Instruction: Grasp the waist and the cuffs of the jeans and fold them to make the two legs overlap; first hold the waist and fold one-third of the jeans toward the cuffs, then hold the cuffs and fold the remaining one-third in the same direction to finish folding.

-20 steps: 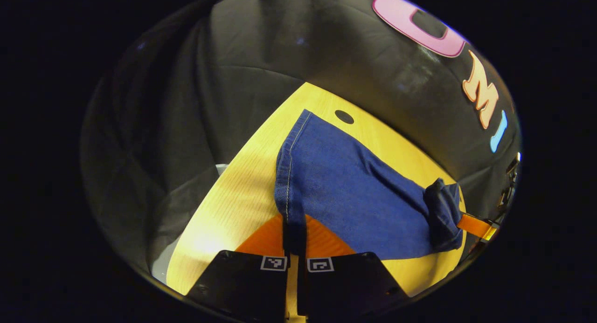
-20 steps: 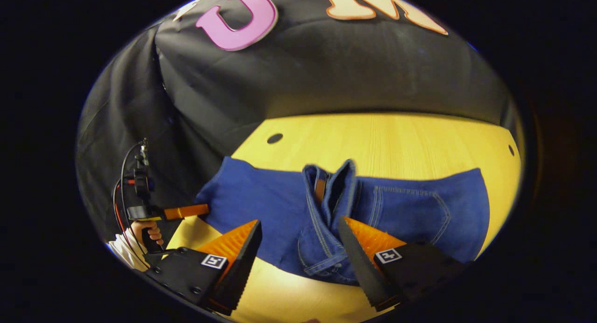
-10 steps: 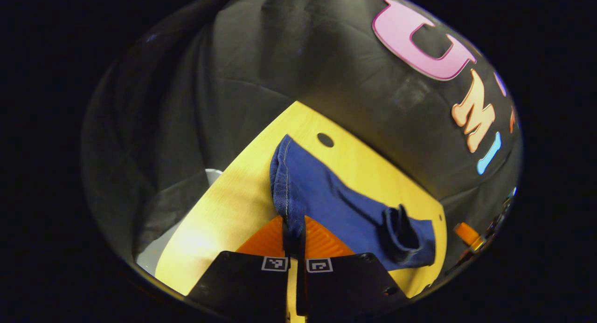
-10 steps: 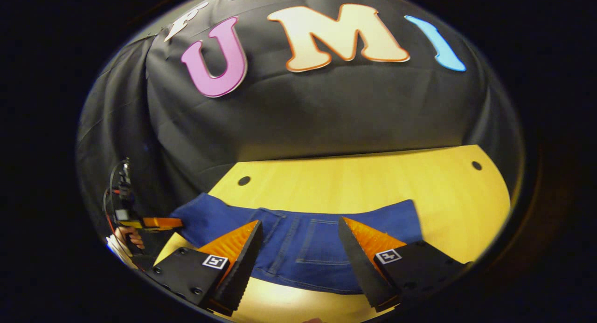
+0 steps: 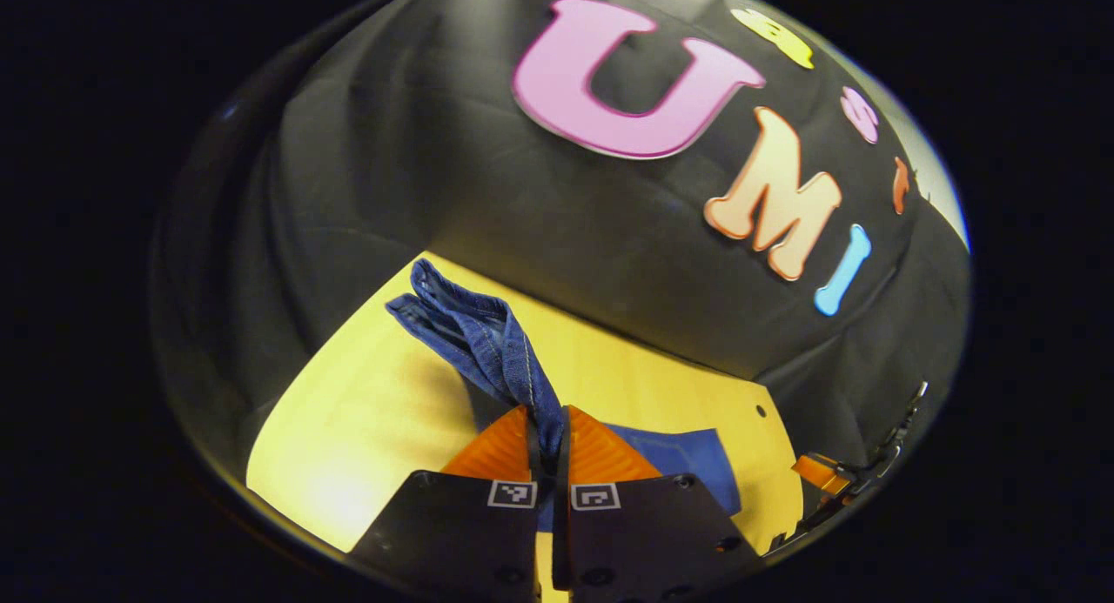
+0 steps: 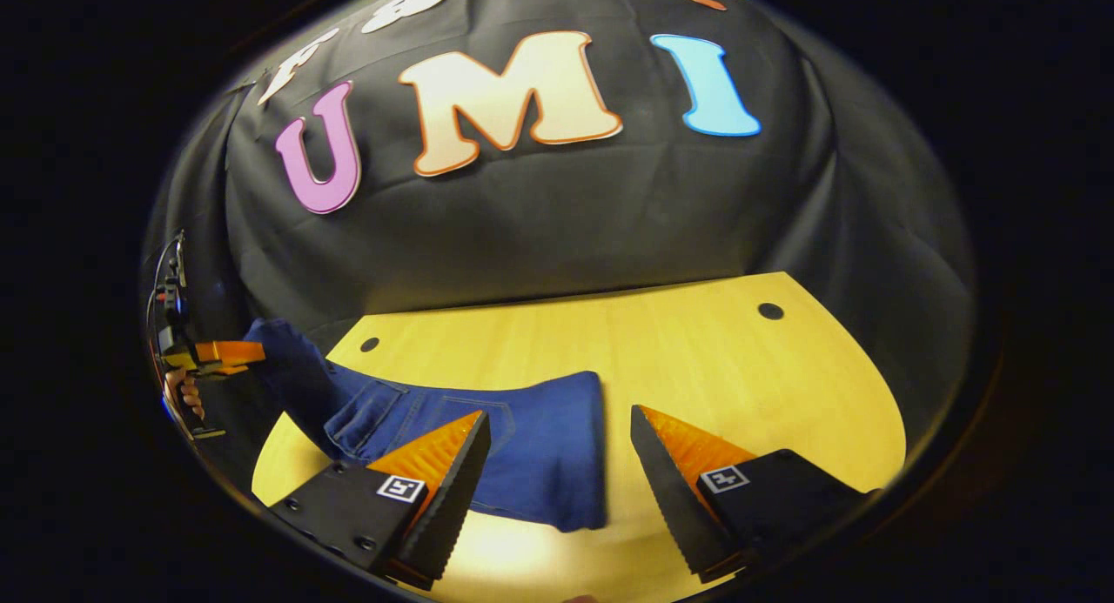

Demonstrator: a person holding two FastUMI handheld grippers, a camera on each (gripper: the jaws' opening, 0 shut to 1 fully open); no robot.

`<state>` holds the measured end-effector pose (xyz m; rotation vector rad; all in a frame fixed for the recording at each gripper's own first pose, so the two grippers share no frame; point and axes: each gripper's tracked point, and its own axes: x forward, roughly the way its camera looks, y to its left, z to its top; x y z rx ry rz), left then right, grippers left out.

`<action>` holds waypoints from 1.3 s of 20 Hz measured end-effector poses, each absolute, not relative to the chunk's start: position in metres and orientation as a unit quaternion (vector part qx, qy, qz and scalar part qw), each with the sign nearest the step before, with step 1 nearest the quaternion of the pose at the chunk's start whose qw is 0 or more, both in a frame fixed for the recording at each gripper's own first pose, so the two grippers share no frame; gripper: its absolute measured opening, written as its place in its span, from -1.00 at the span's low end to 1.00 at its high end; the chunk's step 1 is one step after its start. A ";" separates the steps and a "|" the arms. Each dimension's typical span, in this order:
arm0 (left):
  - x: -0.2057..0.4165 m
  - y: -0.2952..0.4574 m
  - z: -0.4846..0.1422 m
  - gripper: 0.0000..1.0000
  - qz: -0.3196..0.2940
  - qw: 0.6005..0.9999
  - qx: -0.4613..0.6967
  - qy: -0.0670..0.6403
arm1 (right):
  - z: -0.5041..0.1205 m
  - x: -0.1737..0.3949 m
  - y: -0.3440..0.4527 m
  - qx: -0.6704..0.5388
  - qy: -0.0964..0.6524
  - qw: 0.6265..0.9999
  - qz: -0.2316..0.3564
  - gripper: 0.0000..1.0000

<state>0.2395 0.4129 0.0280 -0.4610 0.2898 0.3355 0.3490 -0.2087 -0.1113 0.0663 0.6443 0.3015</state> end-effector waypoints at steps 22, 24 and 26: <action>0.334 0.153 -0.152 -0.80 0.097 0.945 -0.016 0.313 | -0.143 0.351 -0.365 0.027 0.337 0.934 0.118 0.89; 0.329 0.150 -0.139 -0.06 0.121 0.944 0.009 0.307 | -0.139 0.351 -0.359 0.034 0.331 0.935 0.124 0.97; 0.309 0.159 -0.114 0.67 0.152 0.945 0.042 0.288 | -0.135 0.347 -0.351 0.041 0.326 0.935 0.130 0.89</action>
